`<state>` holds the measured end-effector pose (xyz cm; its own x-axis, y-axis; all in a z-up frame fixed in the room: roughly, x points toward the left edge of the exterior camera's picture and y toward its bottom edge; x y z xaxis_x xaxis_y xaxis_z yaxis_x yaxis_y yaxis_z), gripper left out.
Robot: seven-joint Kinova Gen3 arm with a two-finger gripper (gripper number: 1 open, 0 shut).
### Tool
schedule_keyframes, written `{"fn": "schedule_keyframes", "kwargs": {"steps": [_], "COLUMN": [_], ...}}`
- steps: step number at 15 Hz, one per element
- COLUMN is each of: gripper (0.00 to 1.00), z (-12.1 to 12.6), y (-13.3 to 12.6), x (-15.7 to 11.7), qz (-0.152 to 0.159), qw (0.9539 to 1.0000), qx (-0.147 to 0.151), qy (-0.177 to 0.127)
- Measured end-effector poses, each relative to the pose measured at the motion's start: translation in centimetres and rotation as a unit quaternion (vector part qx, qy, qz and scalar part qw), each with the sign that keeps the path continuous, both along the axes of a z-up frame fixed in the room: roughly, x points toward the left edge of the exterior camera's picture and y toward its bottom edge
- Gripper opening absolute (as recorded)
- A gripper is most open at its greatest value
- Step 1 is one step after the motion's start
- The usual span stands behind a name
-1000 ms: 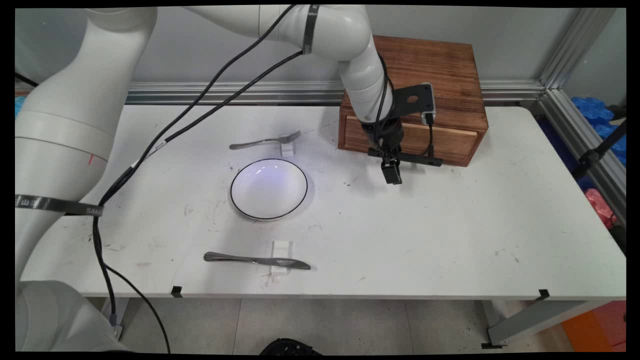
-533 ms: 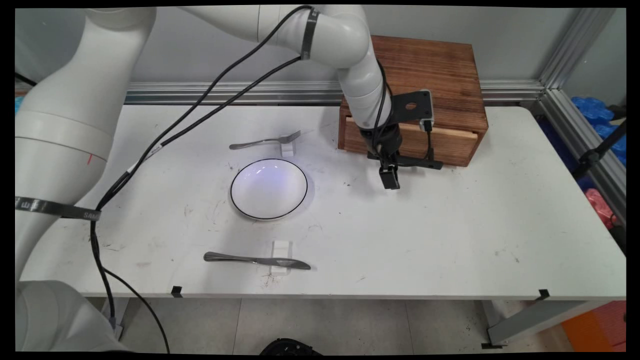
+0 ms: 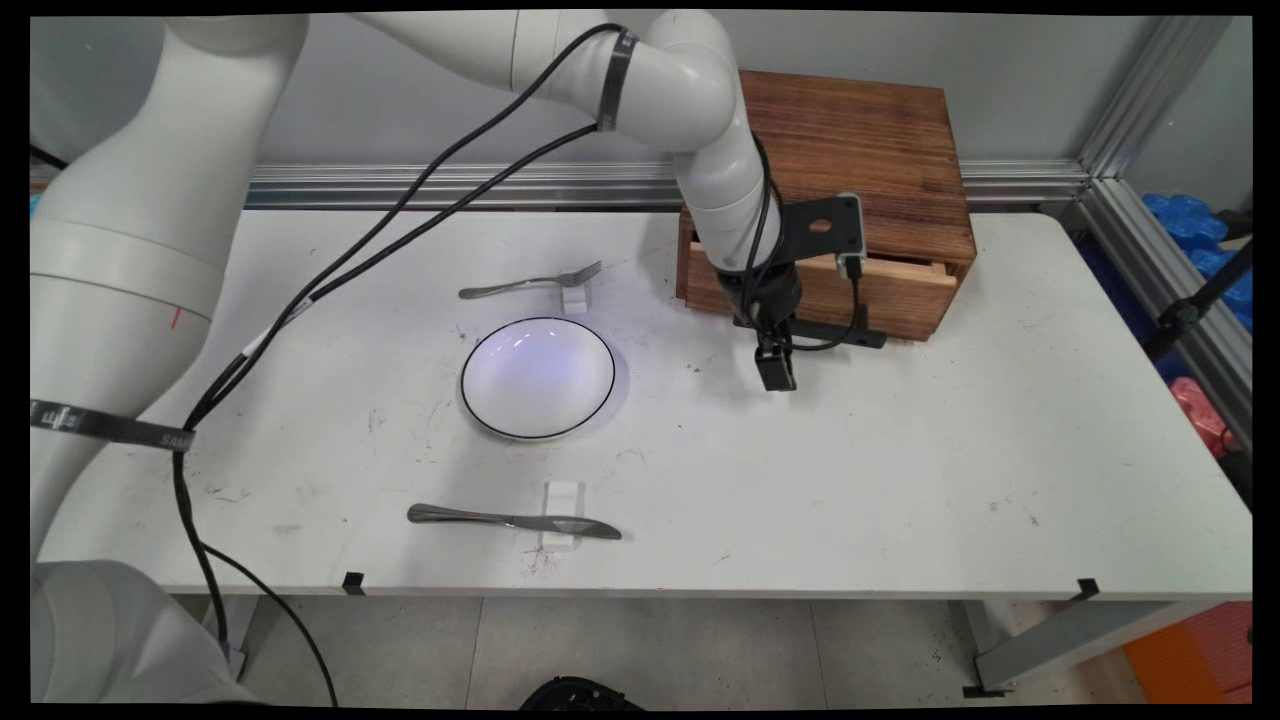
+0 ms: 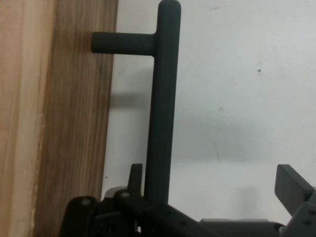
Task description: Open the drawer
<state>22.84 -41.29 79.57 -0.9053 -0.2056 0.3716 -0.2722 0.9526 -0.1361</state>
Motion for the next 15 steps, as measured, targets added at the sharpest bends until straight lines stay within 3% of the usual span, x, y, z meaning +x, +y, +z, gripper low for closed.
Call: {"fn": "schedule_keyframes", "kwargs": {"steps": [15], "gripper": [1.00], "z": [-0.1], "y": [4.0], "x": [-1.4], "qz": [0.001], "qw": [0.9999], "qx": [0.013], "qy": [-0.003]}}
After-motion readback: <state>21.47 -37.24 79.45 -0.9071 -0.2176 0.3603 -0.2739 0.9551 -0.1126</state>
